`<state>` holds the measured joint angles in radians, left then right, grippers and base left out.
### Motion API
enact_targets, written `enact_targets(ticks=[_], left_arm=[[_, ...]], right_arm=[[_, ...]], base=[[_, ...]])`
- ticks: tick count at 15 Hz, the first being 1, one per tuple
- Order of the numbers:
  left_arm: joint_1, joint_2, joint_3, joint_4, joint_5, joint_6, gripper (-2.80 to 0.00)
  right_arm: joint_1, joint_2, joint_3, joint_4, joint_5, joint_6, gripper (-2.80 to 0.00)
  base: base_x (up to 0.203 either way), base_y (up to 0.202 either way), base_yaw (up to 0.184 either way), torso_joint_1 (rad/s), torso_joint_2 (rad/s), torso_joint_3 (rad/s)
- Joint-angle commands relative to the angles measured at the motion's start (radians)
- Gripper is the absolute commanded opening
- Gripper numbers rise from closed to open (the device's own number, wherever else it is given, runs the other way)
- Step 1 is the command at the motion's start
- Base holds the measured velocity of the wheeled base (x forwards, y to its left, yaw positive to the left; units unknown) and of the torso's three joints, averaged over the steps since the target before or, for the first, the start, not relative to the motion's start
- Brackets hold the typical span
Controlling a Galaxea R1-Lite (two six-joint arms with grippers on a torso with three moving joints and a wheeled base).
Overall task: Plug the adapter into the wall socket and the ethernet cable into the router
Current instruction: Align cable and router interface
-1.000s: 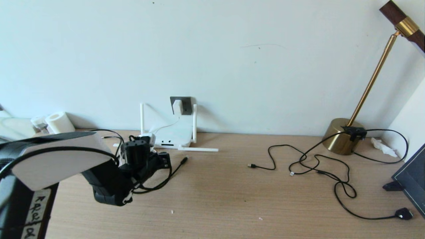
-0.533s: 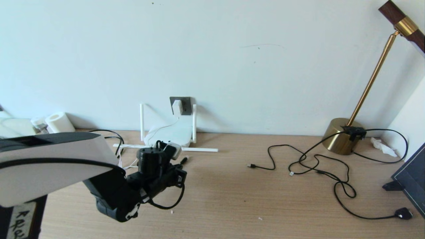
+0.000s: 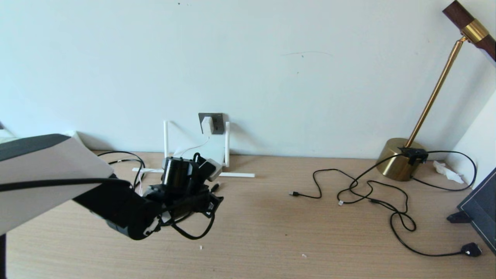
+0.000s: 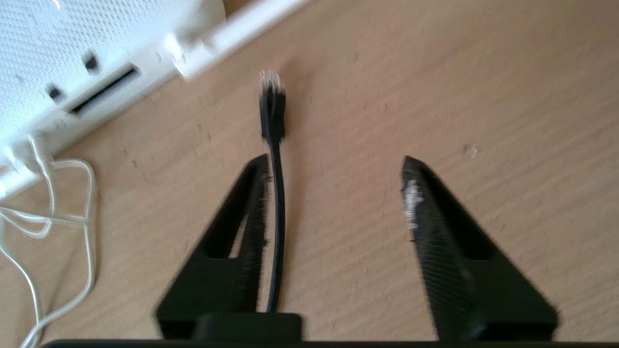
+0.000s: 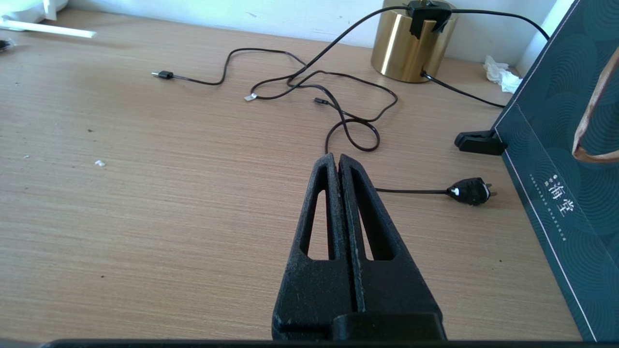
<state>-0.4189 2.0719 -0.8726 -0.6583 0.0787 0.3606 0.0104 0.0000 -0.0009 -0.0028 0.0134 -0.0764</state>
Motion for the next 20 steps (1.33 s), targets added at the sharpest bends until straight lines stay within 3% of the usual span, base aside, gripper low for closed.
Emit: enact_targets(ticks=[1, 14, 15, 17, 20], left_arm=[[0.006, 0.012, 0.000, 0.020, 0.000, 0.003, 0.00], [0.047, 0.095, -0.028, 0.035, 0.000, 0.038, 0.00], [0.049, 0.099, -0.032, 0.032, 0.001, 0.043, -2.80], [0.065, 0.107, -0.051, 0.034, 0.006, 0.064, -2.80], [0.080, 0.154, -0.119, 0.032, 0.080, 0.110, -2.80]], right_arm=[[0.000, 0.000, 0.000, 0.000, 0.000, -0.002, -2.80], [0.000, 0.000, 0.000, 0.000, 0.000, 0.000, -2.80], [0.000, 0.000, 0.001, 0.000, 0.000, 0.000, -2.80], [0.000, 0.000, 0.000, 0.000, 0.000, -0.001, -2.80], [0.000, 0.000, 0.000, 0.000, 0.000, 0.000, -2.80]], base=[[0.000, 0.000, 0.000, 0.000, 0.00, 0.000], [0.000, 0.000, 0.000, 0.000, 0.00, 0.000], [0.000, 0.000, 0.000, 0.000, 0.00, 0.000], [0.000, 0.000, 0.000, 0.000, 0.00, 0.000], [0.000, 0.000, 0.000, 0.000, 0.00, 0.000]])
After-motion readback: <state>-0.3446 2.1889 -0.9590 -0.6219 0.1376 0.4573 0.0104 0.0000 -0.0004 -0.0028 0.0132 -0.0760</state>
